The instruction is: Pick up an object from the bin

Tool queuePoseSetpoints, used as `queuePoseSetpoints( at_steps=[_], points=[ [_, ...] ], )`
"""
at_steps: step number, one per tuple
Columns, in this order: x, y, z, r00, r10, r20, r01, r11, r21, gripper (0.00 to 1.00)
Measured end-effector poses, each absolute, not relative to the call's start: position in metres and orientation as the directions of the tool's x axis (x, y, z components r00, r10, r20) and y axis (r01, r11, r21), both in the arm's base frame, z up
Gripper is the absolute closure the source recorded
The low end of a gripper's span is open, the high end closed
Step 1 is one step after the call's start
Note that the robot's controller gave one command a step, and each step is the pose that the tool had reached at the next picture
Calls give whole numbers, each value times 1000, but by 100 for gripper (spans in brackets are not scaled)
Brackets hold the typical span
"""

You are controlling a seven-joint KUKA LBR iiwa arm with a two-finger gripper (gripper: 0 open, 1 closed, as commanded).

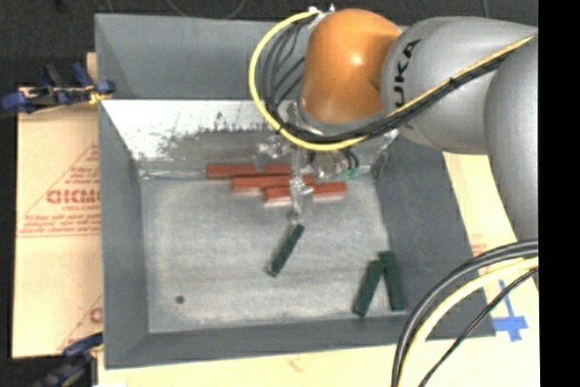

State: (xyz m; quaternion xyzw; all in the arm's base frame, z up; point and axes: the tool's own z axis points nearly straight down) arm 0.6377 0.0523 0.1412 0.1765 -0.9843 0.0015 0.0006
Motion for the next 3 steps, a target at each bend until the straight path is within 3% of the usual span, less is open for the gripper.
queuePoseSetpoints(
  at_steps=[1,2,3],
  points=[
    [645,25,72,-999,-33,-7,-34,999,2,0],
    [653,21,72,-999,-55,2,-55,999,1,0],
    [658,20,77,-999,-52,-14,-52,999,2,100]
  ],
)
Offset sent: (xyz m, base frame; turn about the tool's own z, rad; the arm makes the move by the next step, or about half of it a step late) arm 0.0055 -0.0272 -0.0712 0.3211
